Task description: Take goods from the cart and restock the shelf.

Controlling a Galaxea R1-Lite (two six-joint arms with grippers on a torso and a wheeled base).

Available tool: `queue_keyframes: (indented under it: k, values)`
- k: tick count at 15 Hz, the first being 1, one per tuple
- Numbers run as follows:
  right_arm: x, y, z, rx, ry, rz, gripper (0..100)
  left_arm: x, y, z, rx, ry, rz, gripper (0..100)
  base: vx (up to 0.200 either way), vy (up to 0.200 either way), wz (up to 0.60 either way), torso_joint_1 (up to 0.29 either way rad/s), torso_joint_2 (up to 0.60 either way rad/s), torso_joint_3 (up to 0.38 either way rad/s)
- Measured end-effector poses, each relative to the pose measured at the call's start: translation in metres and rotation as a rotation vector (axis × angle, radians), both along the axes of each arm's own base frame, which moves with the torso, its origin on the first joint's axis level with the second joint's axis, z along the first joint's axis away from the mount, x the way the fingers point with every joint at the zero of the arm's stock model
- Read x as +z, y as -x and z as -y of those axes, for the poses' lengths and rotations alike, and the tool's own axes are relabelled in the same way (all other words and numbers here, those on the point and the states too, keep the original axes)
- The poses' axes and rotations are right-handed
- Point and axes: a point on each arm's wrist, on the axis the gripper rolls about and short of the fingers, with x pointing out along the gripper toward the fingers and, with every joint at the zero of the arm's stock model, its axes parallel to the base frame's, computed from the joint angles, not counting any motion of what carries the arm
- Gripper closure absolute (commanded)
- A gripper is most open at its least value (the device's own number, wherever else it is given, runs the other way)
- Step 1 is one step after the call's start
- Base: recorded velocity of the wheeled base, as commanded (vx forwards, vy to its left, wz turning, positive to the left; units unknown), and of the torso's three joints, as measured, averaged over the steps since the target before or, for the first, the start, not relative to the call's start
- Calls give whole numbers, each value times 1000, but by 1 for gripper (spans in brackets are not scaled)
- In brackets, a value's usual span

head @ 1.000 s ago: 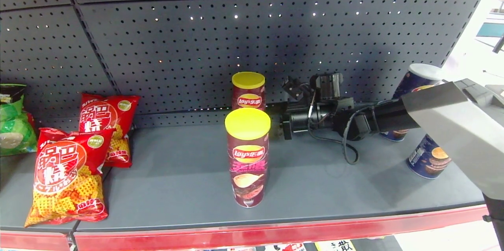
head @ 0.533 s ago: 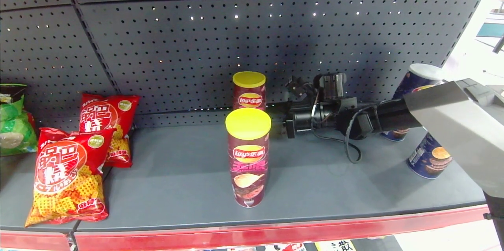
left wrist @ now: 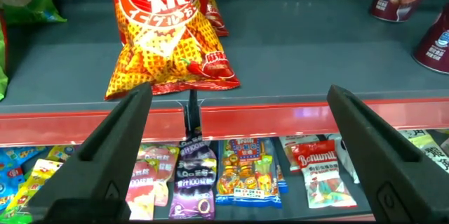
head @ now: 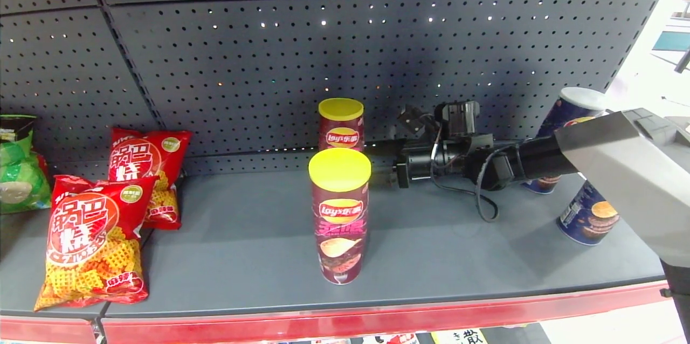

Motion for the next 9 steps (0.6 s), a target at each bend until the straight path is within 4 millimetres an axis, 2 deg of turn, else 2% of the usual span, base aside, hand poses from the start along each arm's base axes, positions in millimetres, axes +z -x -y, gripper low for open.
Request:
queue_keyframes:
  k: [9]
  values:
    - [-10, -9, 13, -41, 9, -16, 0, 0, 0, 0, 0, 0, 0, 0, 0, 0, 0, 0, 0, 0]
